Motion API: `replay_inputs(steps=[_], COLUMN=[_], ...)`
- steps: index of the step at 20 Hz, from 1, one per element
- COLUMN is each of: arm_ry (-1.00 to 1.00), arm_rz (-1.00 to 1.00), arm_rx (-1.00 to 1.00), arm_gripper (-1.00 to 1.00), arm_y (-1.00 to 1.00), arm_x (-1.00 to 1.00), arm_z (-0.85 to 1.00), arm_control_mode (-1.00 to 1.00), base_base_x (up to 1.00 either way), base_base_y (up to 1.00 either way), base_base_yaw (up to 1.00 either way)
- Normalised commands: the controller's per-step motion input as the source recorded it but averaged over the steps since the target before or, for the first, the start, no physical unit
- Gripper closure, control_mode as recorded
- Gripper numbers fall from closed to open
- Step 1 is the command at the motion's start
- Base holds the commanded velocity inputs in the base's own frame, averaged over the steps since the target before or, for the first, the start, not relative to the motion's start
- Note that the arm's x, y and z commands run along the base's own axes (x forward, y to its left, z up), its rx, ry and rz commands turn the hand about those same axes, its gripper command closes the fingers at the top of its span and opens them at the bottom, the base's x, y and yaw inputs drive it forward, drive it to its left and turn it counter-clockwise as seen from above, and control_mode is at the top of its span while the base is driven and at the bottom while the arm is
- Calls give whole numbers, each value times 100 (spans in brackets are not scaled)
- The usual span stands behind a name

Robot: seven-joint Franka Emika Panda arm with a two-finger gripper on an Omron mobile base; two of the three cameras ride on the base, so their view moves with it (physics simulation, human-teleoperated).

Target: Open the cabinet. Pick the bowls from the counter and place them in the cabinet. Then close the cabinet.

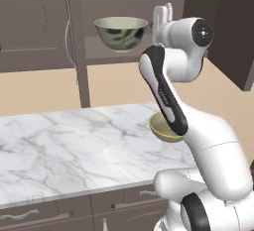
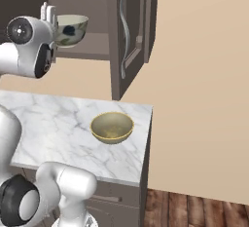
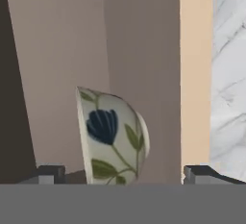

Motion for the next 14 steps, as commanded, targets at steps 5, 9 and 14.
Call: replay_inputs(steps=[5, 9, 14], arm_ry=[18, 2, 0], arm_rz=[-22, -25, -27], arm_rx=[-5, -6, 0], arm_gripper=[-100, -100, -100], arm_y=[0, 0, -32], arm_x=[-100, -100, -91], arm_z=[-99, -95, -81], arm_control_mode=[-100, -100, -100], base_base_x=[0, 0, 0], base_base_y=[0, 0, 0], base_base_yaw=[0, 0, 0])
